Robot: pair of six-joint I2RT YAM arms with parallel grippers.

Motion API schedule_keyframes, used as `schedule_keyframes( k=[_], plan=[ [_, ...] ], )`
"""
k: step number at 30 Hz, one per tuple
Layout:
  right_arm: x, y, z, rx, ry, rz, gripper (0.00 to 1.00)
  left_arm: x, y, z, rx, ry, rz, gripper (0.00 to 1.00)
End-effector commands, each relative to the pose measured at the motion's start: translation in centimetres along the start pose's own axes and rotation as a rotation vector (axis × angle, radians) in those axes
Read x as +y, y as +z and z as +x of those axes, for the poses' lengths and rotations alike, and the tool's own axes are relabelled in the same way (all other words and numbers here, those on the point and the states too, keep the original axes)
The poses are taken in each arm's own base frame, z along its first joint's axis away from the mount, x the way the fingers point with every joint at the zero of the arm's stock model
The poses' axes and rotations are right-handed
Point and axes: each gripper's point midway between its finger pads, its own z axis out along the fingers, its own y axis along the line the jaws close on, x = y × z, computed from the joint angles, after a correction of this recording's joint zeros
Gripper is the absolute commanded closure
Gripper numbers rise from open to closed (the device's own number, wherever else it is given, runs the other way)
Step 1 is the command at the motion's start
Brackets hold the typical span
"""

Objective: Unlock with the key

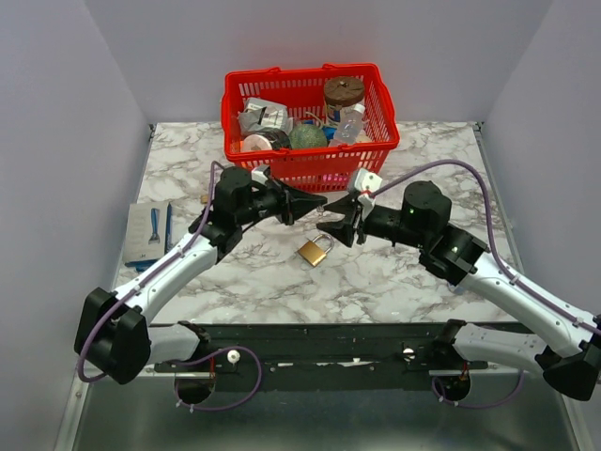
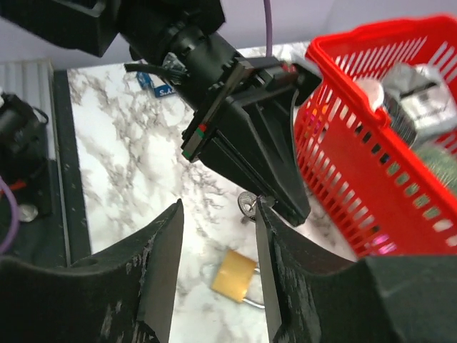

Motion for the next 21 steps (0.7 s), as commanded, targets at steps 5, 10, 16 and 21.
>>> schedule_keyframes(
  k=[5, 10, 16, 21],
  plan=[
    [-0.6, -0.3, -0.2, -0.053, 0.658, 0.041, 0.46, -6.6, -1.1, -0.6, -0.207, 0.967, 0.023, 1.00],
    [-1.2, -2.3, -2.7, -0.180, 0.797, -0.008, 0.36, -7.6, -4.1, 0.3, -0.304, 1.289, 0.117, 1.00],
    [-0.2, -3.1, -3.5, -0.185, 0.823, -0.098, 0.34, -5.7, -6.2, 4.0, -0.252, 1.577, 0.211, 1.00],
    [0.7, -3.2, -5.6, -0.222, 0.772, -0.209, 0.34, -4.9, -6.3, 4.7, -0.221, 1.587, 0.216, 1.00]
  ],
)
